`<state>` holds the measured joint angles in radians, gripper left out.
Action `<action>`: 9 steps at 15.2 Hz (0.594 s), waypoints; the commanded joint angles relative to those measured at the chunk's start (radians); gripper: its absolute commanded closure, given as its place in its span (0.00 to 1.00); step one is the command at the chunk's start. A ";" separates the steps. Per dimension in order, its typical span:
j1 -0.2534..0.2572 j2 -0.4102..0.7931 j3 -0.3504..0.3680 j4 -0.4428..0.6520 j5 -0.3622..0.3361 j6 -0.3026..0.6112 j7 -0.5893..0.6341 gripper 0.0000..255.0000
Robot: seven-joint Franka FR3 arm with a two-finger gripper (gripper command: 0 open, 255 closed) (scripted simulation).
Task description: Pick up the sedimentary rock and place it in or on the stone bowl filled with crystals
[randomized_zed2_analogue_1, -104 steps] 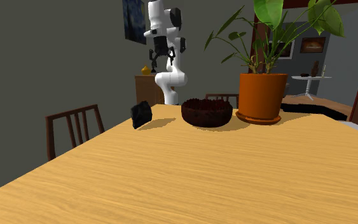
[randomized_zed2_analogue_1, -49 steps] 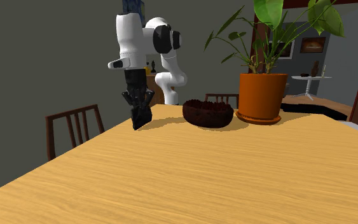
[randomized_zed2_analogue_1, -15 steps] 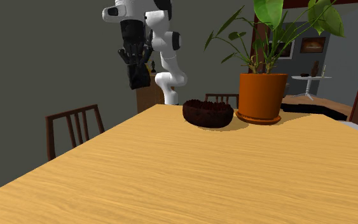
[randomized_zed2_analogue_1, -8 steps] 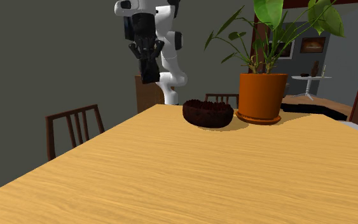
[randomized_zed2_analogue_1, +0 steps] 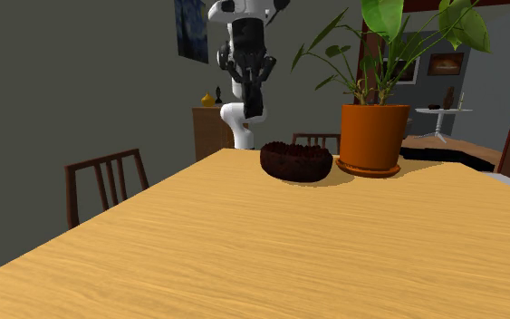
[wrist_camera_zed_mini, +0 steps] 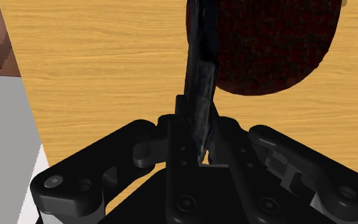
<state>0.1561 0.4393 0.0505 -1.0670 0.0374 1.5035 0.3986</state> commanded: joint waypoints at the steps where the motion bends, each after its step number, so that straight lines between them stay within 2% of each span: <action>1: 0.035 0.019 0.012 0.039 -0.006 -0.017 0.046 1.00; 5: 0.101 0.055 0.032 0.101 -0.018 -0.039 0.129 1.00; 7: 0.145 0.094 0.043 0.166 -0.027 -0.063 0.180 1.00; 9: 0.142 0.071 0.043 0.101 -0.024 -0.020 0.178 1.00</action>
<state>0.2936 0.5142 0.0921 -0.9510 0.0135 1.4712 0.5692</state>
